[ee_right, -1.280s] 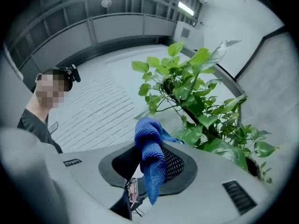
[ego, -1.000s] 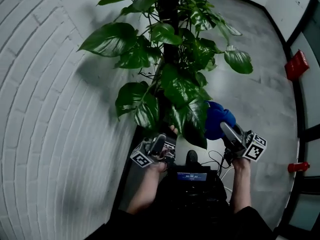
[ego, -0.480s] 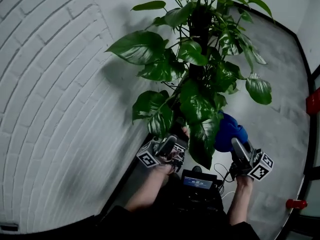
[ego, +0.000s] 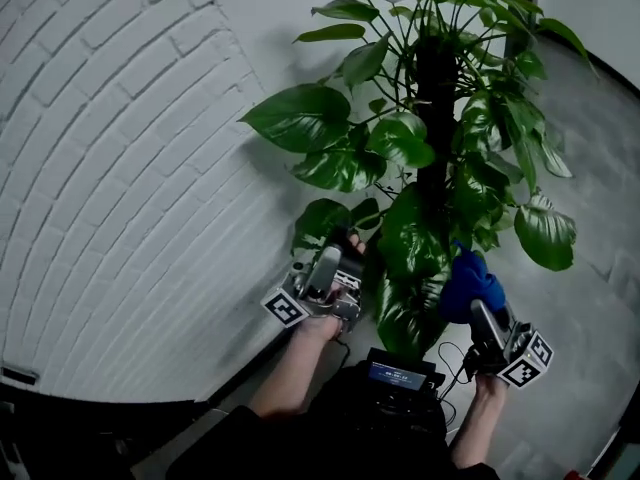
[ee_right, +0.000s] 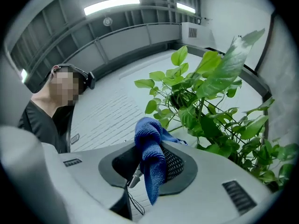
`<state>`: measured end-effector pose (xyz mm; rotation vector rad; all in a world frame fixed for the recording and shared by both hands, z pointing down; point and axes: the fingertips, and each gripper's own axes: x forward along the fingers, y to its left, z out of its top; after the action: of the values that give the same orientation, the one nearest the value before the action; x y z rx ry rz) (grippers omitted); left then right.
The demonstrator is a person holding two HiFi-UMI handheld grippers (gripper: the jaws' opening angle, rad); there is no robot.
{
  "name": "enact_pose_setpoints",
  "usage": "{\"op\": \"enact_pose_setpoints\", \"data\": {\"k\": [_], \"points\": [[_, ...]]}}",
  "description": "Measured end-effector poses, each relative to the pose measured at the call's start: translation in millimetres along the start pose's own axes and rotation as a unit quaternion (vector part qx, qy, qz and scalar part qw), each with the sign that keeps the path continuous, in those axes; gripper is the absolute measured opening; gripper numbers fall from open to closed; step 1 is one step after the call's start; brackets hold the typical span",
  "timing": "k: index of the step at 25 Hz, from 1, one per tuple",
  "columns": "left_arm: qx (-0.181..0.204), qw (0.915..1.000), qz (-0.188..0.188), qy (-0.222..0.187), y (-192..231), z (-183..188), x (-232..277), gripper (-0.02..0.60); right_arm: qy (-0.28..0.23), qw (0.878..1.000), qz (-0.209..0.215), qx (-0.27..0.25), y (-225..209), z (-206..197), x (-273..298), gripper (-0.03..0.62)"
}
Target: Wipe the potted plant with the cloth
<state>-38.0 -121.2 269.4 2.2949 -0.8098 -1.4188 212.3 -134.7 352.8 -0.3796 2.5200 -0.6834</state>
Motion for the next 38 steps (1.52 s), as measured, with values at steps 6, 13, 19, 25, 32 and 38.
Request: {"op": "enact_pose_setpoints", "data": {"k": [6,13,19,25,32,38], "points": [[0.088,0.992,0.091,0.001,15.9,38.0,6.7,0.411,0.011,0.998,0.054,0.014,-5.9,-1.6,17.8,0.115],[0.068,0.9917,0.109,-0.005,48.2,75.4,36.0,0.419,0.019,0.998,0.062,-0.022,3.0,1.0,42.5,0.115],[0.05,0.9934,0.094,0.043,83.2,93.9,37.2,0.239,0.04,0.994,0.034,-0.096,21.8,-13.1,107.4,0.115],[-0.06,0.9963,0.017,0.058,89.7,96.2,24.8,0.018,0.056,0.977,-0.042,-0.2,66.2,5.8,205.5,0.115],[-0.147,0.9867,-0.026,0.065,94.0,96.4,6.1,0.009,0.099,0.93,-0.168,-0.313,32.2,27.6,294.8,0.115],[-0.181,0.9808,-0.032,0.064,94.4,82.9,-10.0,0.009,0.203,0.926,-0.164,-0.271,-15.6,-30.6,323.3,0.115]]}}
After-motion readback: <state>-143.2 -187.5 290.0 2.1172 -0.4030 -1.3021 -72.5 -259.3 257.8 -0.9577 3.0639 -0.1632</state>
